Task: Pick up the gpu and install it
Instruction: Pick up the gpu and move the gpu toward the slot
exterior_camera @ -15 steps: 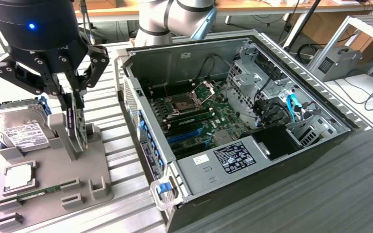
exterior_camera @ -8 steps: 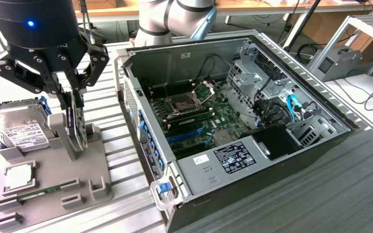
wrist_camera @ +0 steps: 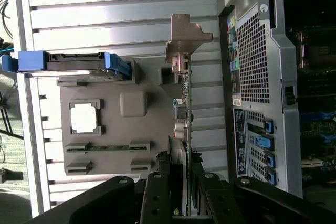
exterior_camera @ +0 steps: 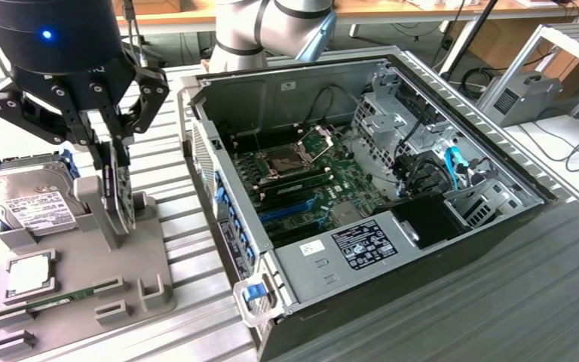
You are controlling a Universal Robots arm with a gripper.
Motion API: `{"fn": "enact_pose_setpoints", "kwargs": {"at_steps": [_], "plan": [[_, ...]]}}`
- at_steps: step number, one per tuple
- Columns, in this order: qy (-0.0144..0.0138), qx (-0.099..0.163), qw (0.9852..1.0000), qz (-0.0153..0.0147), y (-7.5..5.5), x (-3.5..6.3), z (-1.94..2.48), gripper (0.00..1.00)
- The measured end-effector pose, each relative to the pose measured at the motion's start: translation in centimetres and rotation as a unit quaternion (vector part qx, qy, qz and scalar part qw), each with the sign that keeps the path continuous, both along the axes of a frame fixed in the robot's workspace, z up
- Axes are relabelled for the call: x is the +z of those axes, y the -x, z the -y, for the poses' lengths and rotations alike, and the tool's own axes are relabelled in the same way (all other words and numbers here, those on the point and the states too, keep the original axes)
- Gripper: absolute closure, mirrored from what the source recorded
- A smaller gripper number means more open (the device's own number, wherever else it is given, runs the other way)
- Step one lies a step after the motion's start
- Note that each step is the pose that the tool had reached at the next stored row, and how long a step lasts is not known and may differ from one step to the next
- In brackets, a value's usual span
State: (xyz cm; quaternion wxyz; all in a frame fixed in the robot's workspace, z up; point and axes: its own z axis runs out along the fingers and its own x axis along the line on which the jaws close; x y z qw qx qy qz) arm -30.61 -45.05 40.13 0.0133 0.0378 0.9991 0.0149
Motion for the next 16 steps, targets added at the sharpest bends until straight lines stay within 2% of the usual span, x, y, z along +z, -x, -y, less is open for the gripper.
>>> {"fn": "enact_pose_setpoints", "kwargs": {"at_steps": [16], "plan": [[0.0000,0.000,1.0000,0.0000,0.00,0.28,0.00,0.74]]}}
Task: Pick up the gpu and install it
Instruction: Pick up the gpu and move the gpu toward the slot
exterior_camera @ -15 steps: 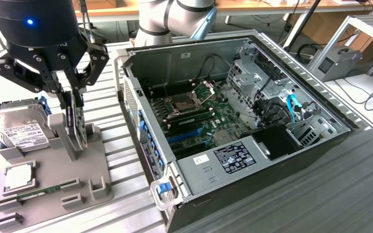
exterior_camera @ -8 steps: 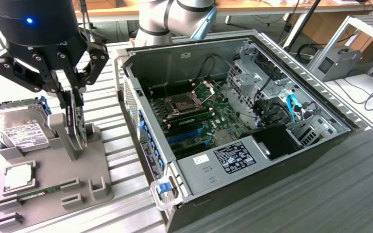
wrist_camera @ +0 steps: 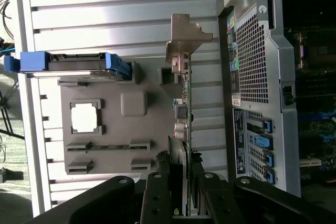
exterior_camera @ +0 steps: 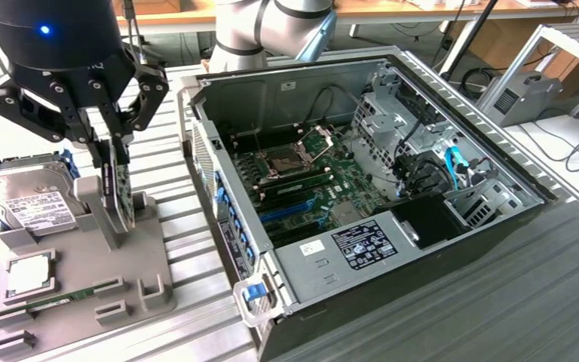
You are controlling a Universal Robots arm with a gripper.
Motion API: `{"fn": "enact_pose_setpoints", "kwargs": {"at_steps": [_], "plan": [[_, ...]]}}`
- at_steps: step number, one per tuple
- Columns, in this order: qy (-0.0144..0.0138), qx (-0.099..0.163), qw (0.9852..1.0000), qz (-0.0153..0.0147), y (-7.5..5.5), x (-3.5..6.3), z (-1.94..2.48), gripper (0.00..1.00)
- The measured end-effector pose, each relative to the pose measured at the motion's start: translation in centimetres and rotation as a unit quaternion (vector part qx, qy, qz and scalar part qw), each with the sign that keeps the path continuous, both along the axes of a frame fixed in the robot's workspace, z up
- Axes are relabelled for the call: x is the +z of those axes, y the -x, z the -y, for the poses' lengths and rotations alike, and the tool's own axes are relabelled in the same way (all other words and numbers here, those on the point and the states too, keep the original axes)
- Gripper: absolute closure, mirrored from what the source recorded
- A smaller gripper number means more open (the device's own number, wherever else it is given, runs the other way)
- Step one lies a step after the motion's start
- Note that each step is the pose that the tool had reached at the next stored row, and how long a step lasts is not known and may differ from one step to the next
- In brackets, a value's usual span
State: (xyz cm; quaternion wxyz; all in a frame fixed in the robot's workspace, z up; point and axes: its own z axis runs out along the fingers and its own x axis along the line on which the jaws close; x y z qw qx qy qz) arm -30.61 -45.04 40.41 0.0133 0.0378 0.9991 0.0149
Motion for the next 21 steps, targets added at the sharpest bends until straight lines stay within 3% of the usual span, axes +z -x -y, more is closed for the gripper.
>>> {"fn": "enact_pose_setpoints", "kwargs": {"at_steps": [21], "plan": [[0.0000,0.000,1.0000,0.0000,0.00,0.38,0.00,0.74]]}}
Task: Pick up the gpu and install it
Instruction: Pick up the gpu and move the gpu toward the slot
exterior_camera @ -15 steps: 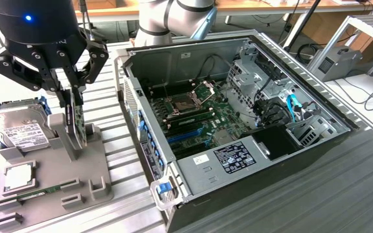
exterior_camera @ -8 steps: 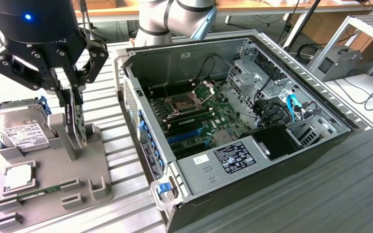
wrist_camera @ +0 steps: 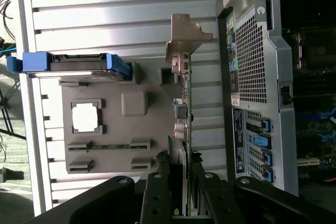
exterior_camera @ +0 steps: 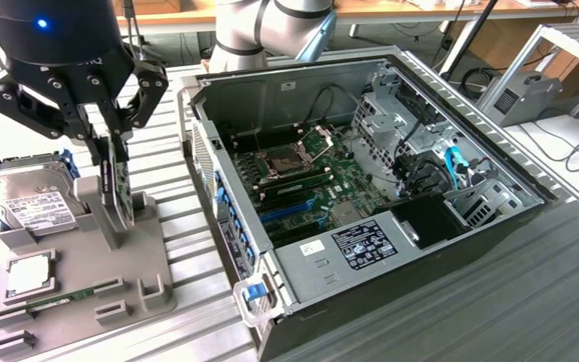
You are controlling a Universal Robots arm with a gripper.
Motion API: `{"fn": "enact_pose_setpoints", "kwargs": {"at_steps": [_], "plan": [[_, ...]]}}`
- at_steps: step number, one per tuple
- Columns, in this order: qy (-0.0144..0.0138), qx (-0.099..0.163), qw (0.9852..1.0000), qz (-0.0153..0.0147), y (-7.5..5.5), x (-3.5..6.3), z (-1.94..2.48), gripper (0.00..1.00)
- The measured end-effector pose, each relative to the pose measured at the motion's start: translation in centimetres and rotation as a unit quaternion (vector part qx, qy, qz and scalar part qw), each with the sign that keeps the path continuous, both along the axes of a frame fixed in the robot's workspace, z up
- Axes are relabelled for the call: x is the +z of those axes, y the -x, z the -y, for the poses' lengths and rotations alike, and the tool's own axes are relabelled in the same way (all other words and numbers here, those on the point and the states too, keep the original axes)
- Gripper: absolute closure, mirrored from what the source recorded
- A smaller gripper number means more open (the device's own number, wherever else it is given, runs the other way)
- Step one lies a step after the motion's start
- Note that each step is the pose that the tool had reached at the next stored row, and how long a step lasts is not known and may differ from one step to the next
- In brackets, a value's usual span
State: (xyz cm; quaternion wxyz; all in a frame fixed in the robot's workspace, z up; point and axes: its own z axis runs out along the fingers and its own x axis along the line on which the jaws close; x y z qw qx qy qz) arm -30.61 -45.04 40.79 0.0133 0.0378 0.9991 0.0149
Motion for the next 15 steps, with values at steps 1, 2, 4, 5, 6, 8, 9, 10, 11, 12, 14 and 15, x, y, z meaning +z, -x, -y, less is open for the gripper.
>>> {"fn": "enact_pose_setpoints", "kwargs": {"at_steps": [1,2,4,5,6,8,9,10,11,12,14,15], "plan": [[0.0000,0.000,1.0000,0.0000,0.00,0.21,0.00,0.74],[0.0000,0.000,1.0000,0.0000,0.00,0.41,0.00,0.74],[0.0000,0.000,1.0000,0.0000,0.00,0.42,0.00,0.74],[0.0000,0.000,1.0000,0.0000,0.00,0.45,0.00,0.74],[0.0000,0.000,1.0000,0.0000,0.00,0.46,0.00,0.74],[0.0000,0.000,1.0000,0.0000,0.00,0.72,0.00,0.74],[0.0000,0.000,1.0000,0.0000,0.00,0.74,0.00,0.74],[0.0000,0.000,1.0000,0.0000,0.00,0.76,0.00,0.74],[0.0000,0.000,1.0000,0.0000,0.00,0.79,0.00,0.74],[0.0000,0.000,1.0000,0.0000,0.00,0.80,0.00,0.74],[0.0000,0.000,1.0000,0.0000,0.00,0.84,0.00,0.74],[0.0000,0.000,1.0000,0.0000,0.00,0.87,0.00,0.74]]}}
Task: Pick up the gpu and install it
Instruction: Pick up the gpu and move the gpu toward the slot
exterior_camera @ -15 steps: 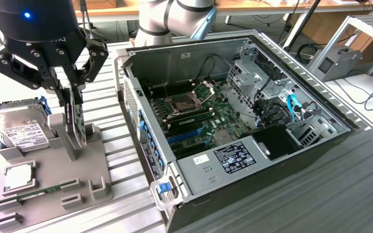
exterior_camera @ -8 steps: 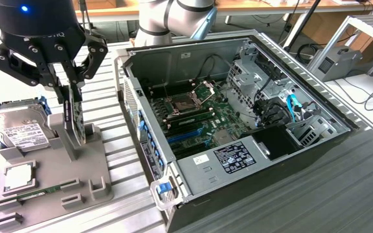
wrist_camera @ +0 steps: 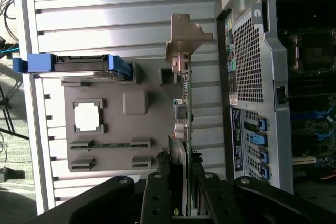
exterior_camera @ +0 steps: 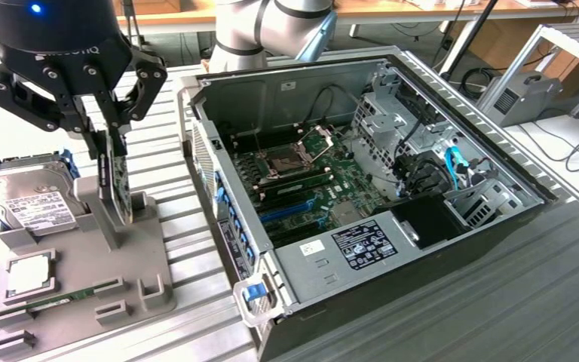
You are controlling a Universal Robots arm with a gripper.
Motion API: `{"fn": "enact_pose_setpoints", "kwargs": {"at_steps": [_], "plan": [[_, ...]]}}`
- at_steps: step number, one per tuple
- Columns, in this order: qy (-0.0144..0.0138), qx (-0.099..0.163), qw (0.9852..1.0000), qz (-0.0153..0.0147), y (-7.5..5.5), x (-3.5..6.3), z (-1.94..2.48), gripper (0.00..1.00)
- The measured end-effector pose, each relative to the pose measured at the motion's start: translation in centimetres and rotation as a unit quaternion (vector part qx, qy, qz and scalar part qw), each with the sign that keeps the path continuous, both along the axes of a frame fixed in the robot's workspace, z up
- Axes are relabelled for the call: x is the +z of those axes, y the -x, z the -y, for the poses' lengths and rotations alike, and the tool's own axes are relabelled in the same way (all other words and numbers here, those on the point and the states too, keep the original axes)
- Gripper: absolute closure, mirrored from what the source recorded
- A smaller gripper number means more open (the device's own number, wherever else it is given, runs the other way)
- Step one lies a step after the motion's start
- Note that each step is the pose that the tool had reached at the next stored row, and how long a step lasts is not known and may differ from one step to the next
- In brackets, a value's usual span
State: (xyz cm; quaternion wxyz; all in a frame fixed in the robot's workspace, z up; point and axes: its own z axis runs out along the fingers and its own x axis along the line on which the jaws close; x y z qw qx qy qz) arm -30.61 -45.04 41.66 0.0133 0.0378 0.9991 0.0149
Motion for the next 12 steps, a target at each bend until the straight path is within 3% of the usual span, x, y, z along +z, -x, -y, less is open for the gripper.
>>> {"fn": "enact_pose_setpoints", "kwargs": {"at_steps": [12], "plan": [[0.0000,0.000,1.0000,0.0000,0.00,0.60,0.00,0.74]]}}
